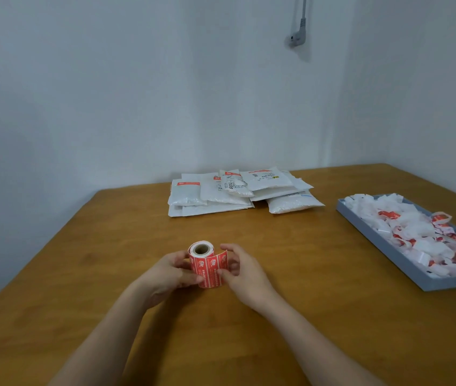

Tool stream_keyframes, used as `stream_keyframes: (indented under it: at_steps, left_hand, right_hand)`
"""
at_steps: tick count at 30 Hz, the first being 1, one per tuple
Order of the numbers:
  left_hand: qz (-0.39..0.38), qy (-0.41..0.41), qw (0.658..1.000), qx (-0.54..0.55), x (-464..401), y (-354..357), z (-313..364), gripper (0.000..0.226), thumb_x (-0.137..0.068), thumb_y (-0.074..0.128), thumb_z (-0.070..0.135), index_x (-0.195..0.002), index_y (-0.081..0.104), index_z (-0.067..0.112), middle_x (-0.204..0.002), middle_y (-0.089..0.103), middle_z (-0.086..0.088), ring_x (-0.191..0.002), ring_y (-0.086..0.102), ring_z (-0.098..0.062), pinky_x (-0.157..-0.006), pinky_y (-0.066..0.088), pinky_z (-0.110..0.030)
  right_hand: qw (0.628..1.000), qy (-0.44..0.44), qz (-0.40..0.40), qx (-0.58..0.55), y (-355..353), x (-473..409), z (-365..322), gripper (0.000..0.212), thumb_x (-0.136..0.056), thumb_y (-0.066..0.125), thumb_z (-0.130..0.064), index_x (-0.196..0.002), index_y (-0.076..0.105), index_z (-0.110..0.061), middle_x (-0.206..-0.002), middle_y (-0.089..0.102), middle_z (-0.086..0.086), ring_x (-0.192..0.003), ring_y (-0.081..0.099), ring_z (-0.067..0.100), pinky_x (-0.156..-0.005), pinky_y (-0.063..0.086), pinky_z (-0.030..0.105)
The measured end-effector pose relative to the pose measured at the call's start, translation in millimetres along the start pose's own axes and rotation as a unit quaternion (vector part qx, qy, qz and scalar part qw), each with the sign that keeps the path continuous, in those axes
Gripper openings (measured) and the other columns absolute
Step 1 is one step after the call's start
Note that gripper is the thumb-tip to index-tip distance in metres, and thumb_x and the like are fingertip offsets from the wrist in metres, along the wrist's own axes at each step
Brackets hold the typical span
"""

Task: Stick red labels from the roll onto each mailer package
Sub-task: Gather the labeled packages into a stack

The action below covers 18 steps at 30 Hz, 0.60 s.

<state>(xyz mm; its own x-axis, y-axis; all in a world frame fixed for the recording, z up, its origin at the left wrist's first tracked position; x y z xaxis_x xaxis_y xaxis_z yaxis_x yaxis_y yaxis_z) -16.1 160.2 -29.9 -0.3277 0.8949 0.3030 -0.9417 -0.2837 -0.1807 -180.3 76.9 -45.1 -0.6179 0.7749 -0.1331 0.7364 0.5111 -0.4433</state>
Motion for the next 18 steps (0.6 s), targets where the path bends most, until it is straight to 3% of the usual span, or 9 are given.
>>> stream_keyframes:
  at_steps: [2,4,6,8,15,18]
  left_hand:
    - [0.001,0.007,1.0,-0.025,-2.1,4.7,2.0,0.052,-0.073,0.076,-0.007,-0.117,0.064,0.017,-0.113,0.066,-0.015,-0.093,0.066,-0.024,-0.084,0.053,-0.032]
    - [0.005,0.013,0.999,-0.053,-2.5,11.5,5.5,0.049,-0.073,0.079,-0.002,-0.114,0.064,0.019,-0.105,0.067,-0.01,-0.08,0.062,-0.017,-0.071,0.05,-0.026]
    - [0.012,0.026,0.997,-0.065,-5.5,19.1,8.2,0.046,-0.075,0.079,0.001,-0.114,0.063,0.018,-0.097,0.067,-0.005,-0.07,0.058,-0.011,-0.062,0.046,-0.021]
    - [0.015,0.047,0.996,-0.073,-9.0,26.2,10.3,0.042,-0.076,0.078,0.003,-0.113,0.064,0.017,-0.092,0.067,-0.003,-0.065,0.058,-0.008,-0.059,0.045,-0.02]
    - [-0.003,0.084,0.993,-0.089,-23.7,52.5,21.4,0.037,-0.073,0.08,0.002,-0.104,0.067,0.019,-0.099,0.069,-0.008,-0.068,0.06,-0.008,-0.062,0.049,-0.018]
    - [-0.029,0.082,0.992,-0.088,-35.9,63.7,26.3,0.041,-0.075,0.077,-0.002,-0.11,0.066,0.016,-0.104,0.069,-0.01,-0.08,0.065,-0.014,-0.073,0.054,-0.023]
  right_hand:
    - [1.0,-0.004,0.022,0.013,-1.6,-2.9,2.1,0.049,-0.088,0.067,-0.012,-0.133,0.05,-0.022,-0.112,0.06,-0.008,-0.1,0.059,0.007,-0.092,0.05,0.023]
    - [0.996,-0.017,0.07,0.045,-2.2,-4.6,4.5,0.046,-0.085,0.069,-0.015,-0.128,0.052,-0.022,-0.113,0.056,-0.01,-0.105,0.055,0.007,-0.094,0.048,0.026]
    - [0.993,-0.021,0.106,0.051,-5.4,-5.9,7.1,0.036,-0.083,0.071,-0.014,-0.115,0.056,-0.021,-0.111,0.054,-0.009,-0.095,0.057,0.005,-0.084,0.05,0.019]
    - [0.995,-0.014,0.088,0.033,-8.9,-6.7,8.9,0.029,-0.083,0.07,-0.01,-0.106,0.056,-0.018,-0.104,0.059,-0.005,-0.08,0.058,0.002,-0.071,0.049,0.011]
    - [0.999,0.002,0.034,-0.007,-30.7,-7.9,19.8,0.06,-0.078,0.078,-0.015,-0.132,0.05,-0.022,-0.119,0.059,-0.005,-0.093,0.061,0.001,-0.077,0.051,0.011]
    - [1.0,0.01,0.029,-0.001,-49.0,-9.1,26.3,0.066,-0.077,0.08,-0.015,-0.135,0.05,-0.023,-0.11,0.061,-0.009,-0.092,0.063,0.004,-0.077,0.051,0.013]
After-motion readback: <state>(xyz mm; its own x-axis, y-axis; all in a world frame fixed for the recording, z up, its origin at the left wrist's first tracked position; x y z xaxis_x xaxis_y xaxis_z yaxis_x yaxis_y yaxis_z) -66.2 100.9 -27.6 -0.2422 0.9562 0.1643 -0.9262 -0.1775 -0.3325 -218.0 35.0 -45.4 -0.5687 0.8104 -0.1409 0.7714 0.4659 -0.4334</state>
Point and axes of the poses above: each hand's wrist, its own x-axis away from the middle knuckle, its own y-axis out of the palm, z = x × y, the point moved 1 cm from there along -x, towards the middle knuckle
